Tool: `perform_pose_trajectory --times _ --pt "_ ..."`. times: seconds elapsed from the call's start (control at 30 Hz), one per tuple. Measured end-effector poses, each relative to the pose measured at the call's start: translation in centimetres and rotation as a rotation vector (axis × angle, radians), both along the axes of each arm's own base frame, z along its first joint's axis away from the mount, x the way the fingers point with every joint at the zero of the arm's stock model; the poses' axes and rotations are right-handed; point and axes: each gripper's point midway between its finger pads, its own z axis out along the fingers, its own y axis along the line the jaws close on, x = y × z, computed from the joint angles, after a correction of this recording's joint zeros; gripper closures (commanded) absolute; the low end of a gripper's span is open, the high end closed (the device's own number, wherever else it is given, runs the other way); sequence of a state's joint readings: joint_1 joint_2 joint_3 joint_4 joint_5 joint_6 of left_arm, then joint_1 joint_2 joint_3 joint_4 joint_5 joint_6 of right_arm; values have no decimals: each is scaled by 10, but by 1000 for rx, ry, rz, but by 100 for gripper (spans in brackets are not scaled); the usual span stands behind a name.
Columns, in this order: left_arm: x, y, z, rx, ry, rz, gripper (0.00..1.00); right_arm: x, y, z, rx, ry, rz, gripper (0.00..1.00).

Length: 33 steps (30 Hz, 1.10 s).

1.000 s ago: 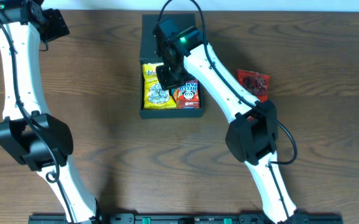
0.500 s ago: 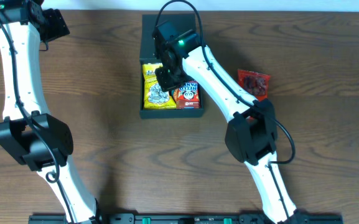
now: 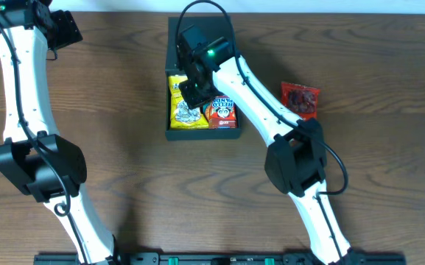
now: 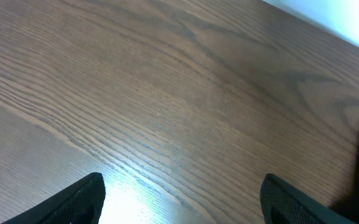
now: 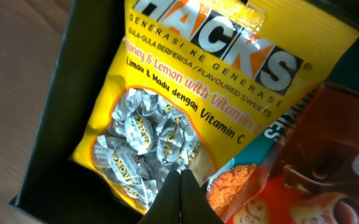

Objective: Pack container
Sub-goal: 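Press the yellow bag down, release it and withdraw the right gripper, then grasp the red Hacks candy bag with the right gripper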

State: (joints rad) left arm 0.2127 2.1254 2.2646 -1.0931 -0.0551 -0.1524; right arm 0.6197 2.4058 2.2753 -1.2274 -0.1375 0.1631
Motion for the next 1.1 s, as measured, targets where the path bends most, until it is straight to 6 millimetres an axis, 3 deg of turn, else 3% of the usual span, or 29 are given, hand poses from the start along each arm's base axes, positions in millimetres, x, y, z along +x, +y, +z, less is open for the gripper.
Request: perform_pose_trajectory --times 0.23,0.53,0.6,0.7,0.8,0.87,0.97,1.1 --pt "0 0 0 0 0 0 19 -10 -6 -27 -29 44 9 98" --pt "0 0 0 0 0 0 19 -4 -3 -23 -16 18 28 99" --pt "0 0 0 -1 0 0 19 0 -1 -14 -8 1 29 99" --pt "0 0 0 -2 0 -1 19 16 4 16 36 -67 27 99" --pt "0 -1 0 -2 0 -2 19 39 2 61 96 -171 20 98" --pt "0 -1 0 -2 0 -3 19 51 -10 86 119 -223 -3 99" --pt "0 -1 0 1 1 -7 19 70 -52 117 116 -281 -79 98" --pt "0 -1 0 5 3 -15 19 84 -126 121 57 -248 -209 98"
